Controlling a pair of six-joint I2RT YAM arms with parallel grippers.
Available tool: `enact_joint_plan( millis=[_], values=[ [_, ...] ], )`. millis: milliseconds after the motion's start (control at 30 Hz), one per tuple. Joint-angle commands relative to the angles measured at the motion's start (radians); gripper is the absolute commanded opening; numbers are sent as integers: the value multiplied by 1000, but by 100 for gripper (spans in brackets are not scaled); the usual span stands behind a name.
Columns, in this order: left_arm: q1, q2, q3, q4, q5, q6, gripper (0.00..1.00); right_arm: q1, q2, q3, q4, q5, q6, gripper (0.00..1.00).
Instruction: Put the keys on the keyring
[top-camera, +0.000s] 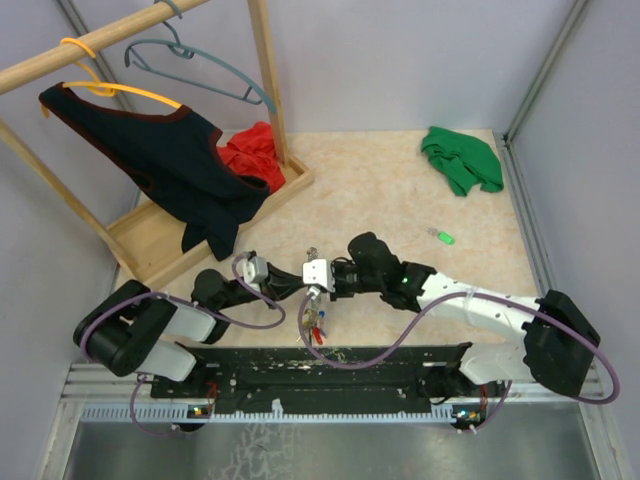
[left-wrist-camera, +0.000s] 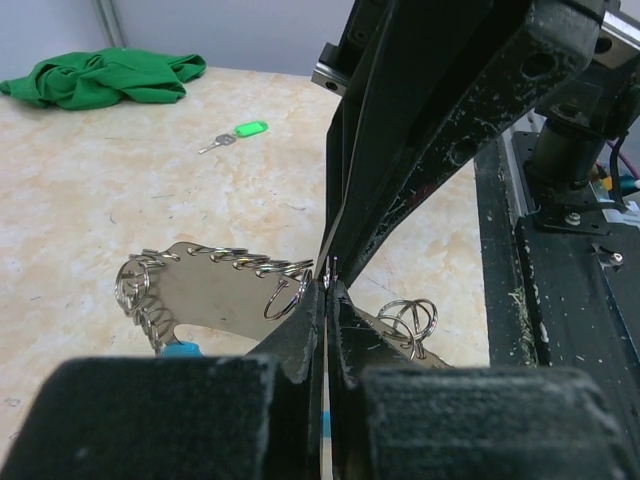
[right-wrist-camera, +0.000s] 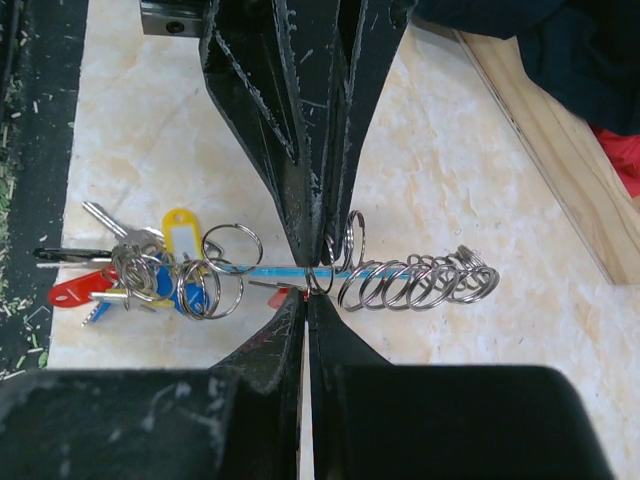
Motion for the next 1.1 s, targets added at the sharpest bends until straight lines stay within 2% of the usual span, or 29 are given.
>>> enact_joint_plan(
  millis=[0,233,433,667,833,1067],
  values=[
    [-18,-33,13,269,-111,-17,0,20,-30,-31,84,-3,22,0],
    [-37,-38,7,270,-169,-21,0,21,-77,-33,93,47,35,0],
    [-37,-78,-43,271,-195,11,13,22,-108,23,-21,72,17,0],
    [-36,-94,-79,270,-193,9,19,21,-106,82,-122,76,-10,0],
    [-35,-107,-73,233,-102,50,25,21,-96,113,-166,75,-36,0],
    [-34,-141,16,39,62,155,28,21,-71,155,-220,76,-66,0]
  ],
)
